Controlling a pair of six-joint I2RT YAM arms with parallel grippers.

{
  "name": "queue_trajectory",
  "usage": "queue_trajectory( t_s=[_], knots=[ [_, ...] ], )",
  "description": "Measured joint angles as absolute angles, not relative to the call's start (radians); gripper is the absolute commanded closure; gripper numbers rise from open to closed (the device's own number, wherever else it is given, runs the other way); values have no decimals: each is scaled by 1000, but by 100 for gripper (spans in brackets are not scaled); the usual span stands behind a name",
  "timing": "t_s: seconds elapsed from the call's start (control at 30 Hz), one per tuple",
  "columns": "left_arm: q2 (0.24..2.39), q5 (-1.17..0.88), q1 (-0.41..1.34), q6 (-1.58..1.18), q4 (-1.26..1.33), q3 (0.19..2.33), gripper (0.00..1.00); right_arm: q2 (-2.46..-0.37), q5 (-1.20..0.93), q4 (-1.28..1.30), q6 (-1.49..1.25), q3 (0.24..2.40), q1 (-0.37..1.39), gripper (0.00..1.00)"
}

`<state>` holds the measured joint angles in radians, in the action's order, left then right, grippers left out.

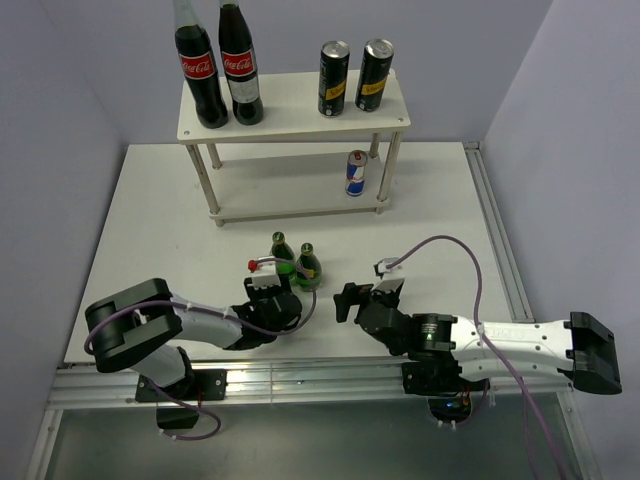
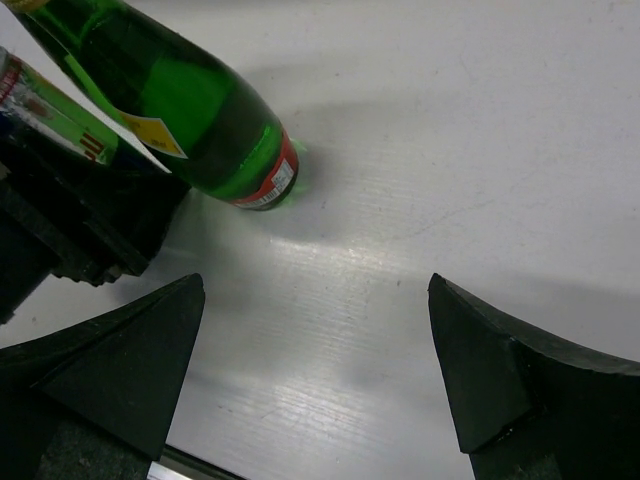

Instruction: Place and organize the beverage onto the shelf

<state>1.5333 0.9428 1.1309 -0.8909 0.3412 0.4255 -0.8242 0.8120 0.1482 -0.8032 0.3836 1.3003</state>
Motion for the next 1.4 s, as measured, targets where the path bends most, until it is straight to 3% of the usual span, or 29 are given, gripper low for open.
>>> queue_trajectory(
  t_s=[0.37,0.6,0.77,0.97,1.13,1.4],
  knots=[
    [1315,953,1161,-975,108,385,98,-904,792,64,-791,389,1300,0],
    [1164,1038,1254,-1097,-293,554,100,-880,792,68,-804,387,1300,0],
    [1028,1098,1274,-1069,-430,681,100,-858,792,77,-818,385,1300,0],
    [926,1124,1240,-800,-348,722,100,-840,792,90,-832,380,1300,0],
    [943,1002,1071,-561,-200,766,100,-804,792,100,-856,349,1300,0],
    [1225,725,776,-358,-20,977,100,-714,793,148,-895,331,1303,0]
  ],
)
